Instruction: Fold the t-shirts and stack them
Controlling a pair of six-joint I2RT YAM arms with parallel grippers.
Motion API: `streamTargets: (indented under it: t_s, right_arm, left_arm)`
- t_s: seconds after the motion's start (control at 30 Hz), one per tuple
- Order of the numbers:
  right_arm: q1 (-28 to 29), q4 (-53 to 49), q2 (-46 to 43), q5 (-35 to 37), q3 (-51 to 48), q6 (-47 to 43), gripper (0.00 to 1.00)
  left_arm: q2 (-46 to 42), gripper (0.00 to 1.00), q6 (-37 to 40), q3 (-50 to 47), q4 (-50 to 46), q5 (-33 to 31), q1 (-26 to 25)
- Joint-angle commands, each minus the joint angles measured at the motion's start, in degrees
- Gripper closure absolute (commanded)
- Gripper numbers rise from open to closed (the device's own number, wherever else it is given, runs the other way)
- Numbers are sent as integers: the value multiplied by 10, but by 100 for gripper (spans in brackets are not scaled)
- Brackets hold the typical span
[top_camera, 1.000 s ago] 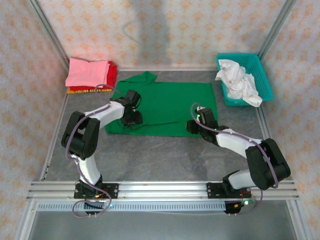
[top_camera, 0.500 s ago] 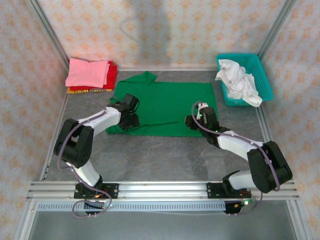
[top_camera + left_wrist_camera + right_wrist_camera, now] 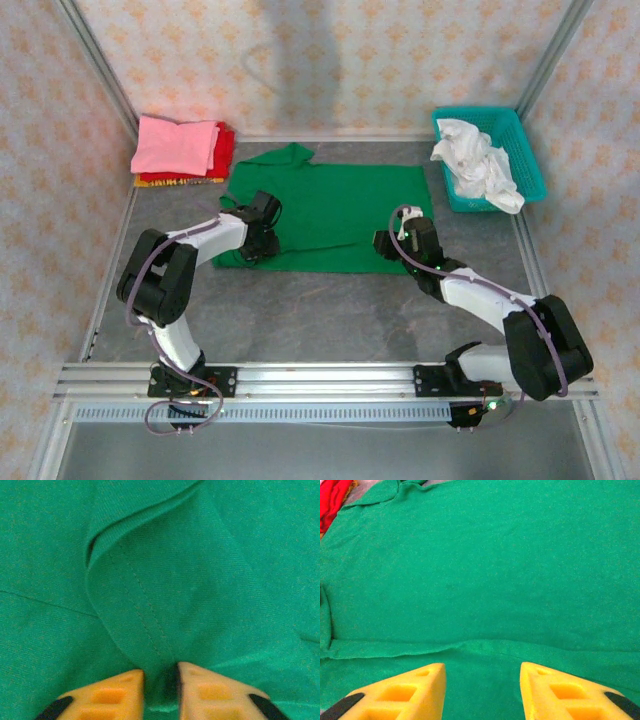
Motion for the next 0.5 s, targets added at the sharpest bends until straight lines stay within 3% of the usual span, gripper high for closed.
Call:
streamTargets:
  t_s: [0.0, 0.17, 0.47]
  right_arm:
    - [2, 11, -13, 18, -6, 7, 56]
    - [3, 6, -15, 23, -4, 7, 55]
    - [2, 3, -17, 31, -5, 8, 54]
  left_arm:
    - [4, 92, -1, 21, -8, -34, -8]
    - [0, 100, 4, 42, -30, -55, -15]
    - [34, 100, 24, 127, -61, -76, -37]
